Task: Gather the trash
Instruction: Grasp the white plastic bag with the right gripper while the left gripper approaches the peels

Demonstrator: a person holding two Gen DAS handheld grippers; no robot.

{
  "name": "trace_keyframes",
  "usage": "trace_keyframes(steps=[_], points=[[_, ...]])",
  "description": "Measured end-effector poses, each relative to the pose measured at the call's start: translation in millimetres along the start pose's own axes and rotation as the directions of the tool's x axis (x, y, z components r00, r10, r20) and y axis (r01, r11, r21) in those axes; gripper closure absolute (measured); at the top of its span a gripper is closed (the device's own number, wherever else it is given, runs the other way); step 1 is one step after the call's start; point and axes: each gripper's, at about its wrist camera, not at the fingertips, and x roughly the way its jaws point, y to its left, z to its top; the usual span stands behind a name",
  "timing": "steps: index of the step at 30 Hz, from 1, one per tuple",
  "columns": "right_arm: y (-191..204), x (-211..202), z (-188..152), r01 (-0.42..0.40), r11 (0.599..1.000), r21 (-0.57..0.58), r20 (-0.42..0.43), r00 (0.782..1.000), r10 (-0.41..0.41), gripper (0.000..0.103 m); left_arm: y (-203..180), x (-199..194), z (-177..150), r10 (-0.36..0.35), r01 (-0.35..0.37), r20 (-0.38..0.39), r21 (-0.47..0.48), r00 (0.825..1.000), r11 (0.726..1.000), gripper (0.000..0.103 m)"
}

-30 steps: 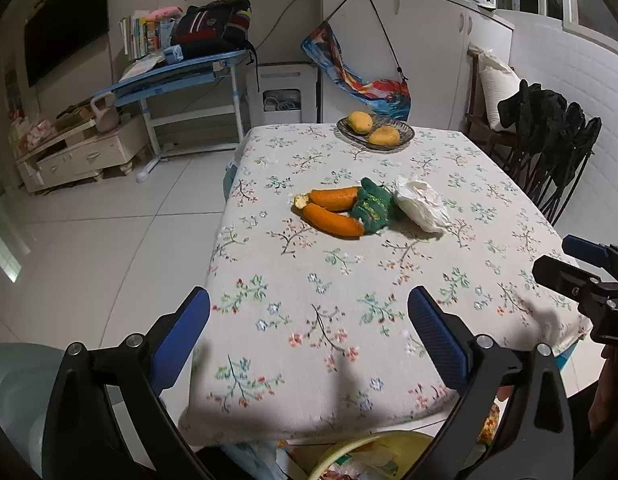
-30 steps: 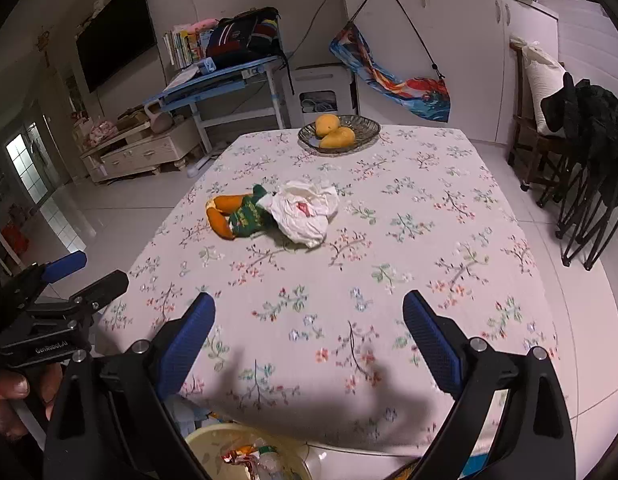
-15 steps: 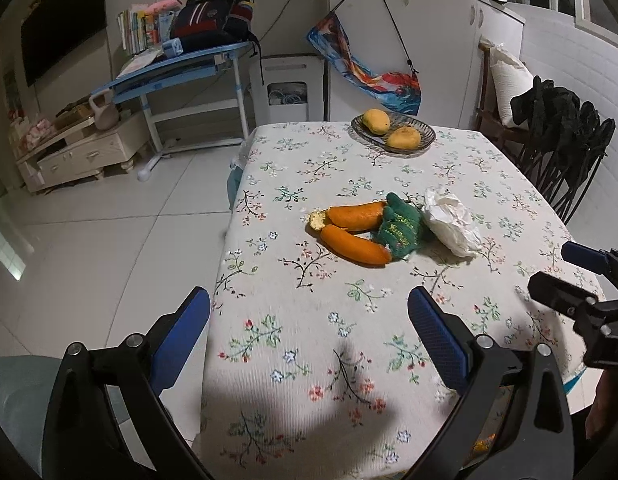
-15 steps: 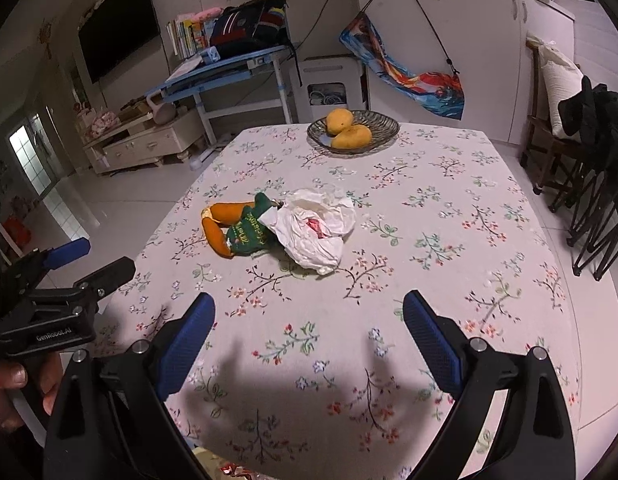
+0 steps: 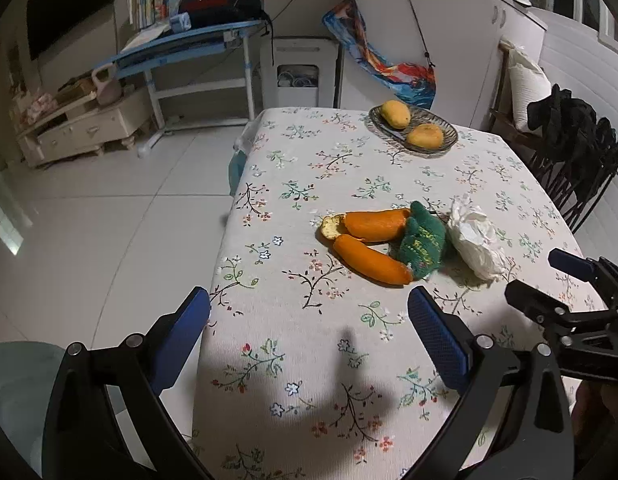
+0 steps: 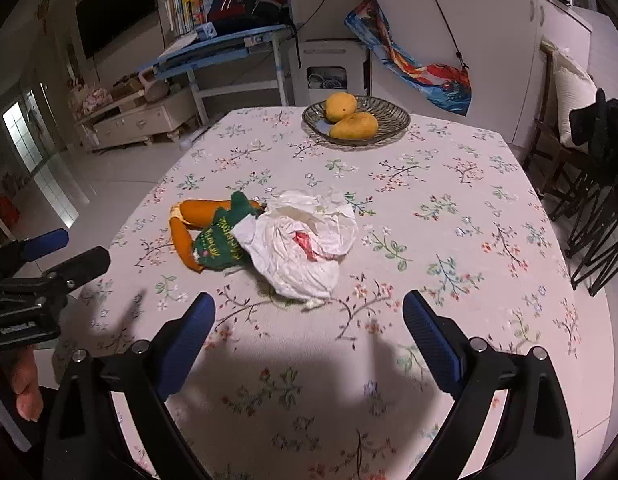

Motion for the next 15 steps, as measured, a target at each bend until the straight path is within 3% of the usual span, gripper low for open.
trace_keyframes(steps=[12,15], points=[[-2.1,34.0,15.9,-0.004,1.0,-0.013,-0.034,0.999,0.004,0.012,-1.5,30.7,16.3,0.004,-0.005,-0.049,-0.02,0.999,1.0,0.007],[-0.7,39.3,16.7,-0.015,1.0,-0.016,-0.046,0.999,0.014,0.017,-0.7,40.8,20.4,-0.008,0.004,-0.071,-0.044,0.997,0.999,0.007]])
